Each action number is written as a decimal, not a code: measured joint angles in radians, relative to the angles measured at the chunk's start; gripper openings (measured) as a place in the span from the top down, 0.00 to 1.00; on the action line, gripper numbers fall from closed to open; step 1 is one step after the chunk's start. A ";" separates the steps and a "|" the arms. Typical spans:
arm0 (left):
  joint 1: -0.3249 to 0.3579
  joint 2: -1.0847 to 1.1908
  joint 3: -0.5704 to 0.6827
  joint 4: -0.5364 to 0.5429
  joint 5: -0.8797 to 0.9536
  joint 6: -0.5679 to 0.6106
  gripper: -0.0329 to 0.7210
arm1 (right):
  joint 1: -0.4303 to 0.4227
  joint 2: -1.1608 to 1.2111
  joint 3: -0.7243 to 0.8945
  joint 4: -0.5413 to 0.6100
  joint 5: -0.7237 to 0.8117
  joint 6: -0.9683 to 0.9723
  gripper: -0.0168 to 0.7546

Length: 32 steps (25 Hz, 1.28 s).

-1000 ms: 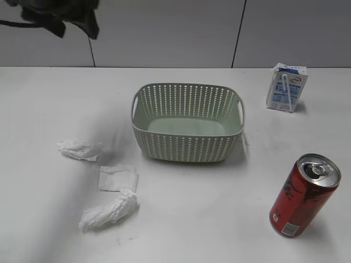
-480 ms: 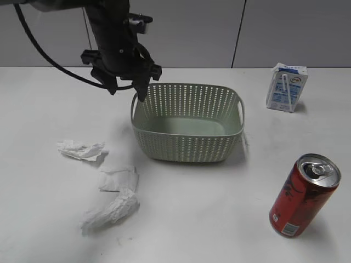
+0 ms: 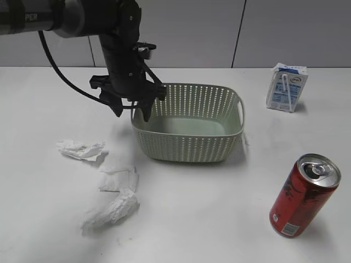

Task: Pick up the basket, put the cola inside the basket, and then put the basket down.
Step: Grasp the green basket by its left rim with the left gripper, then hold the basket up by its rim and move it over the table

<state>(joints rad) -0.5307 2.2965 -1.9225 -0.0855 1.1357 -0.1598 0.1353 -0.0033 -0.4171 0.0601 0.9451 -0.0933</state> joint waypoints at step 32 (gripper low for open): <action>0.005 -0.183 -0.002 -0.077 0.081 -0.185 0.96 | 0.000 0.269 -0.178 0.111 -0.020 0.002 0.28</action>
<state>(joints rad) -0.5253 2.1134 -1.9248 -0.1626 1.2170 -0.3445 0.1353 0.2661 -0.5948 0.1715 0.9254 -0.0913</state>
